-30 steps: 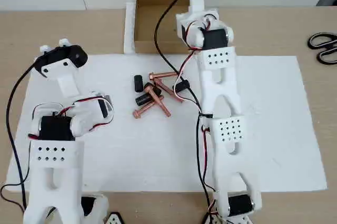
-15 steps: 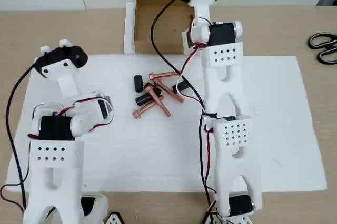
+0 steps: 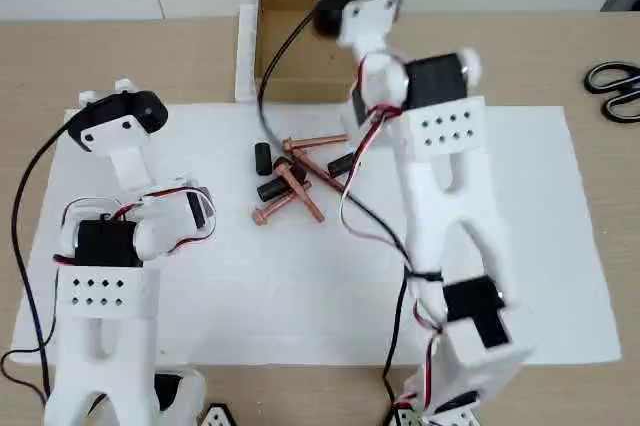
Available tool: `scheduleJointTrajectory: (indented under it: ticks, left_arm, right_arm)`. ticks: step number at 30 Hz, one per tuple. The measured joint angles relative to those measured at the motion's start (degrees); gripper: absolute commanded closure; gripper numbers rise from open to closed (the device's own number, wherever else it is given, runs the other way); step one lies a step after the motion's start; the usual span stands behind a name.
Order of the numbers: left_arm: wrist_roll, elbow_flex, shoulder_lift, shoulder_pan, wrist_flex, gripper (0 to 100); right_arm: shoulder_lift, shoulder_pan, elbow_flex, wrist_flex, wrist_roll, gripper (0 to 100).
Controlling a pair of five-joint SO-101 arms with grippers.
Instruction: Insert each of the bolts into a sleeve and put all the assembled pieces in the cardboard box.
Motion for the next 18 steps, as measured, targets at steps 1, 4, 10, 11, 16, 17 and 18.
scheduleJointTrajectory:
  ticks: [1,4,10,11,16,17,18]
  left_arm:
    - [0.18,0.26,0.0,0.0,0.0,87]
    - [2.46,1.49,0.09,0.0,0.0,87]
    - [3.43,2.2,0.09,0.0,0.0,87]
    - [3.43,2.2,0.09,0.0,0.0,87]
    - [3.25,3.25,0.09,0.0,0.0,87]
    - [3.52,3.78,0.09,0.0,0.0,87]
    - [3.52,4.31,0.09,0.0,0.0,87]
  right_arm:
    - [-1.49,-0.62,4.57,0.0,3.87,70.7]
    - [-2.37,-1.05,13.01,-0.18,15.82,70.7]
    - [0.53,0.88,15.56,-5.19,18.55,70.6]
    - [1.76,1.58,15.56,-6.15,19.16,70.6]
    - [8.09,1.85,15.56,-13.27,23.74,70.6]
    - [9.32,1.85,15.56,-15.21,24.79,70.5]
    - [10.55,1.93,15.56,-17.23,26.02,70.5]
